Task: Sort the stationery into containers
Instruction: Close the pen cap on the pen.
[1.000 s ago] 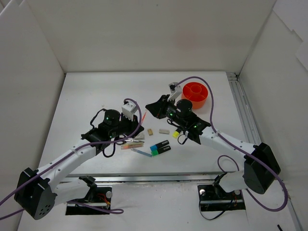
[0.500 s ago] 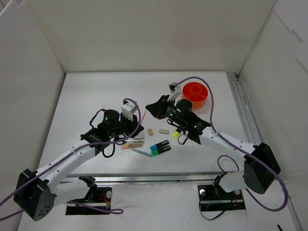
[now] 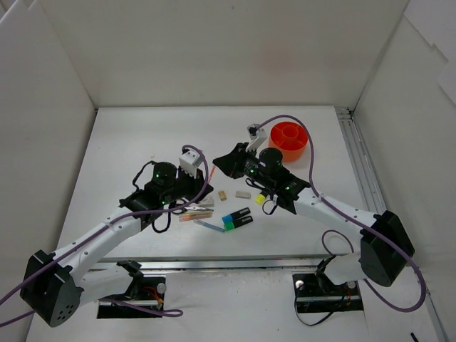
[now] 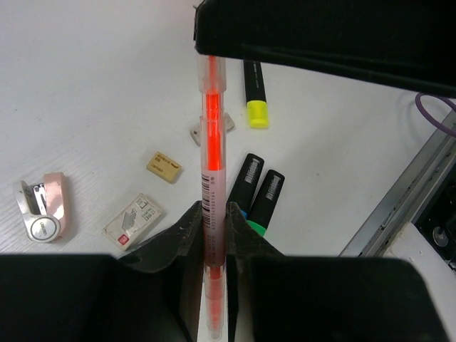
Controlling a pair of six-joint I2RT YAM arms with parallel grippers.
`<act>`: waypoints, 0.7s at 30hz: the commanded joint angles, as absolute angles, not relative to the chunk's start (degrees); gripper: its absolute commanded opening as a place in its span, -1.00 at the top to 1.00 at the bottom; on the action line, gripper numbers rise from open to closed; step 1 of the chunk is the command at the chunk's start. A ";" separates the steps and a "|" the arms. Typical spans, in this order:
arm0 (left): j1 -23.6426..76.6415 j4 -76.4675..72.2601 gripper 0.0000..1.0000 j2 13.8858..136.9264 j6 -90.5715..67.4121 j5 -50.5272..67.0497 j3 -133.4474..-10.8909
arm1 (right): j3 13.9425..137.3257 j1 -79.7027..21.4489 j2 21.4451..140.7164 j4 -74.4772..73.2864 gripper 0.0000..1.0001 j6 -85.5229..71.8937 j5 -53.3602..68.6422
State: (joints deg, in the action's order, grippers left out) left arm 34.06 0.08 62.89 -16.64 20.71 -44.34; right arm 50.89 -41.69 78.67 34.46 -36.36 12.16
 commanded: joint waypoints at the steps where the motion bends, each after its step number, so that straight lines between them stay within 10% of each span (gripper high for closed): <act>1: 33.84 -6.85 1.00 62.31 -16.88 19.69 -45.97 | 53.53 -42.54 79.54 38.41 1.00 -38.23 13.97; 21: 30.95 -25.57 1.00 64.42 -9.41 14.92 -52.46 | 48.08 -43.42 81.12 38.15 1.00 -25.31 24.18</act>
State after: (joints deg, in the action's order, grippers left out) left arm 33.50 -10.22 65.63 -12.05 16.58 -43.92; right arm 50.98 -41.01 80.58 41.67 -29.71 15.66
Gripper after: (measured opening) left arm 0.098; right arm 0.098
